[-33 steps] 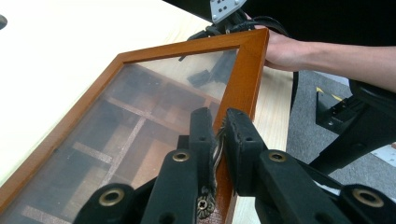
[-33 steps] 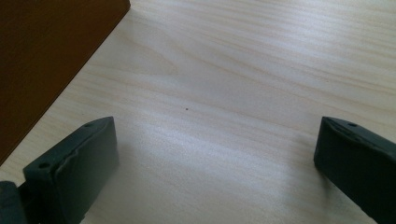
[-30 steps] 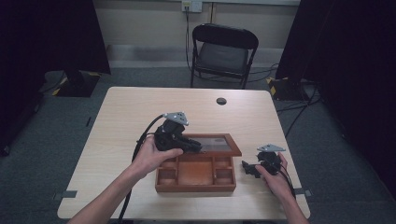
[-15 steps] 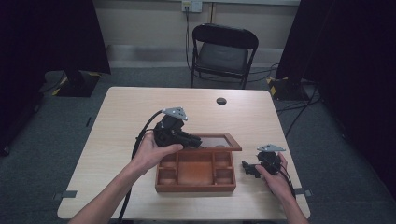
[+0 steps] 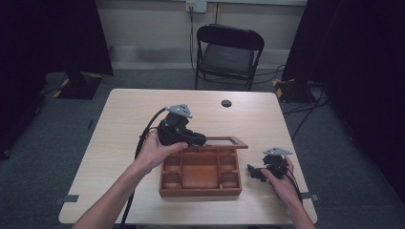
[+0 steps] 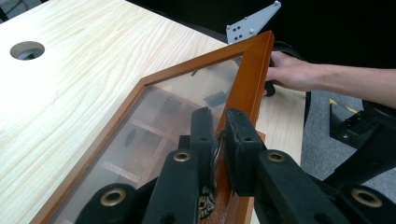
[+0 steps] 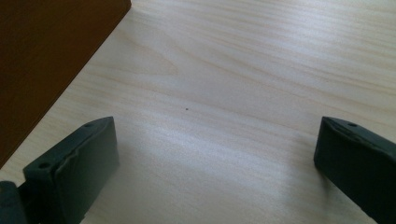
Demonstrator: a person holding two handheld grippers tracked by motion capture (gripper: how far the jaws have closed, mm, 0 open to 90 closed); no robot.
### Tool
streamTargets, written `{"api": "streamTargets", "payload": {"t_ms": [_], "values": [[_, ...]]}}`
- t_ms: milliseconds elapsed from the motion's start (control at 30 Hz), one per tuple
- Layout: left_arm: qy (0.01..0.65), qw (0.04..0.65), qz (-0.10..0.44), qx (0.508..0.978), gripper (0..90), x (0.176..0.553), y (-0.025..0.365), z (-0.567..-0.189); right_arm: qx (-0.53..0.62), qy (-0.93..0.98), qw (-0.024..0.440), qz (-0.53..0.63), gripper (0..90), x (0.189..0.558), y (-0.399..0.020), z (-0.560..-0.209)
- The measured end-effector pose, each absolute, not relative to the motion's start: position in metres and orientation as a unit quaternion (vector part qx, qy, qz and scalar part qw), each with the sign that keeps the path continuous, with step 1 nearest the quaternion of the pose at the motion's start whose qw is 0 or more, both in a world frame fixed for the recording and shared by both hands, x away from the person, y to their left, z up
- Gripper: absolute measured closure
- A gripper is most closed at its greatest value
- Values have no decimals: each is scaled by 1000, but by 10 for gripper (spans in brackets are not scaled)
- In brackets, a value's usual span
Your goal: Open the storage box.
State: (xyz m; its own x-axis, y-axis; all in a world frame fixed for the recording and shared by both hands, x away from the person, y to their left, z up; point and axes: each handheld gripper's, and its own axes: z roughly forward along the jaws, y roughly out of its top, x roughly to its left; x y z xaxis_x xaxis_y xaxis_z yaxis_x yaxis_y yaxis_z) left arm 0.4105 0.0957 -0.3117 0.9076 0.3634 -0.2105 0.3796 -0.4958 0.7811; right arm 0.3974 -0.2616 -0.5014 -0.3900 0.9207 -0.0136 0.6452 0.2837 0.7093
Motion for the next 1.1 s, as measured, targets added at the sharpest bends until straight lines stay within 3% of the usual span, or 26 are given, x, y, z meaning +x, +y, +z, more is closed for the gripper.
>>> {"api": "streamTargets", "payload": {"t_ms": [1100], "values": [[218, 470, 1, 855, 845, 420, 97, -304, 507, 772, 217, 317, 0, 398, -262, -501]]}}
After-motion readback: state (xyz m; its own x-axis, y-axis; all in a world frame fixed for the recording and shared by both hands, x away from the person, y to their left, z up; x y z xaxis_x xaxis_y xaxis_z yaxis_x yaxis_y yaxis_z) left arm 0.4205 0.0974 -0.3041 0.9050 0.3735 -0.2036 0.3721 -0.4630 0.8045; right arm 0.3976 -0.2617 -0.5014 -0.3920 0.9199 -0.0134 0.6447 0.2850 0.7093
